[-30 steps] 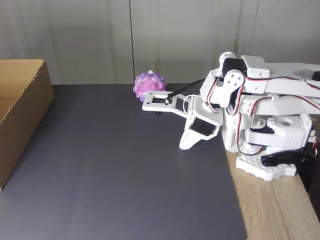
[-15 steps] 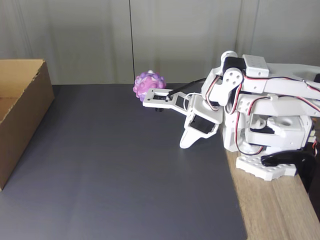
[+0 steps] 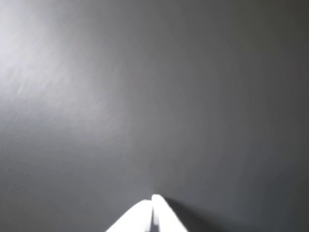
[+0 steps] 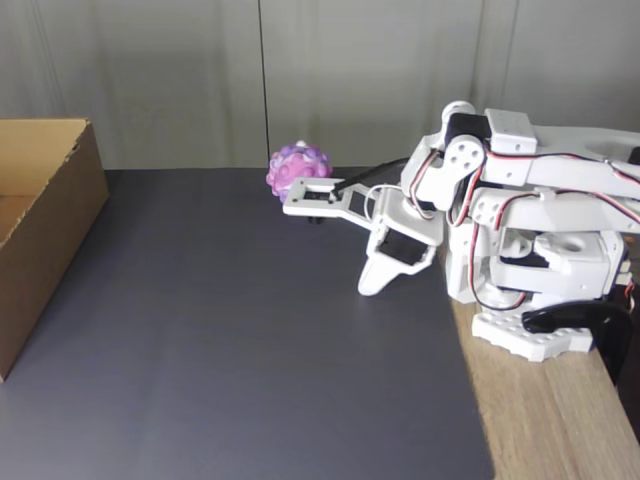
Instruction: Grasp a ball and put it in the box.
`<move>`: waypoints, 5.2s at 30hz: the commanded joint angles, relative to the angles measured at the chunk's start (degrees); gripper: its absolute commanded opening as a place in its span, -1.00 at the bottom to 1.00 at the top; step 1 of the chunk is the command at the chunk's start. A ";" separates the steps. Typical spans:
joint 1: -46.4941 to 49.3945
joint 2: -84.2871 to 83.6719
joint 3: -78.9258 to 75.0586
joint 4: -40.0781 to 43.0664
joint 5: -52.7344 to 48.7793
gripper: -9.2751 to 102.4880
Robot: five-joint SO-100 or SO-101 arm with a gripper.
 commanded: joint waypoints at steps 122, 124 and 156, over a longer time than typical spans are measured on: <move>31.11 -74.79 -44.65 -35.77 21.45 -0.51; 31.11 -75.06 -44.65 -36.12 21.62 -0.55; 28.30 -71.46 -44.74 -36.12 19.69 -0.84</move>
